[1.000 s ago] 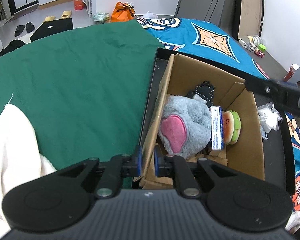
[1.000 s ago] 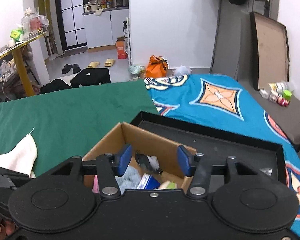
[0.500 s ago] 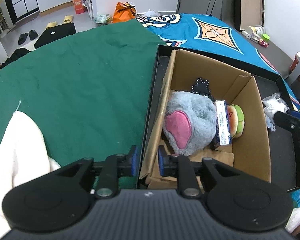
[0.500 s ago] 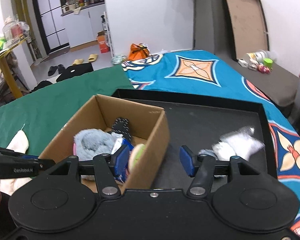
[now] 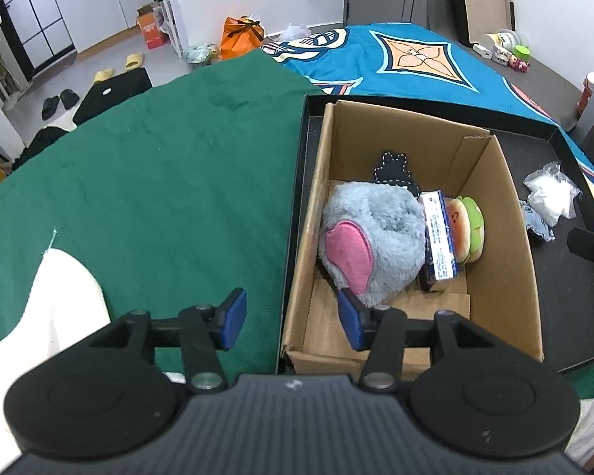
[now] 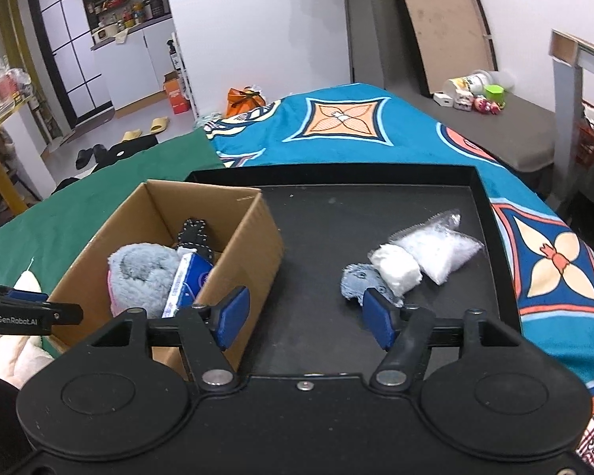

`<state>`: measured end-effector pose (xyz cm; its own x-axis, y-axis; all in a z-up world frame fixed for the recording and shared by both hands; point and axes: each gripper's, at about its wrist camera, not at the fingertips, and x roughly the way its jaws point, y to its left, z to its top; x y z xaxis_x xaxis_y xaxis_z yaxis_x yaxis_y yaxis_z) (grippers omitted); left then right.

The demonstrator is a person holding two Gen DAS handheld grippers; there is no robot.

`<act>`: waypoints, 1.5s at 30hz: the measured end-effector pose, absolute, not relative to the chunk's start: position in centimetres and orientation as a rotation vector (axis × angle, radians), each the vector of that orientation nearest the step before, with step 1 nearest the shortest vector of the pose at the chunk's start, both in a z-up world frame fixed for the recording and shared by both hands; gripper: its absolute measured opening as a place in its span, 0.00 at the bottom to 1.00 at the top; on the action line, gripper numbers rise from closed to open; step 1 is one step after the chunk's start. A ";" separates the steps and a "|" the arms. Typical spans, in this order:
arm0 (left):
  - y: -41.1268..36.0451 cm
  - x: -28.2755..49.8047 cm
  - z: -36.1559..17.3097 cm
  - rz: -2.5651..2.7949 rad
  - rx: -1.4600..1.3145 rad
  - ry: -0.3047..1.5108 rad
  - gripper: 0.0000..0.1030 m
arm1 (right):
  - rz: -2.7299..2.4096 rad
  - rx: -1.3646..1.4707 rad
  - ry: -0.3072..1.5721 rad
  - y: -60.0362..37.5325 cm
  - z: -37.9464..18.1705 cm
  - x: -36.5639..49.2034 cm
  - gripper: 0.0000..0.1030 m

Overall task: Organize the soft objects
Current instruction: 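Reach the right gripper to the white crumpled bundle and grasp it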

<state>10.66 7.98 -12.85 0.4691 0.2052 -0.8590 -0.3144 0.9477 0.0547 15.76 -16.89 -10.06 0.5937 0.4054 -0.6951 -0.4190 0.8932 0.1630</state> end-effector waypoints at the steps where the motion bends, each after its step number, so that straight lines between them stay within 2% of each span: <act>1: 7.9 10.7 -12.8 0.322 -0.112 1.035 0.50 | 0.475 -0.014 0.805 -17.2 -10.2 15.8 0.63; 9: 6.9 11.0 -12.4 0.341 -0.085 1.035 0.62 | 0.442 0.033 0.832 -19.4 -11.9 16.1 0.65; 13: 6.1 11.5 -12.3 0.348 -0.050 1.033 0.64 | 0.425 0.056 0.845 -20.2 -12.8 16.5 0.65; 45: 4.5 16.3 -13.0 0.403 0.086 1.084 0.66 | 0.373 0.232 0.865 -21.2 -17.2 24.8 0.61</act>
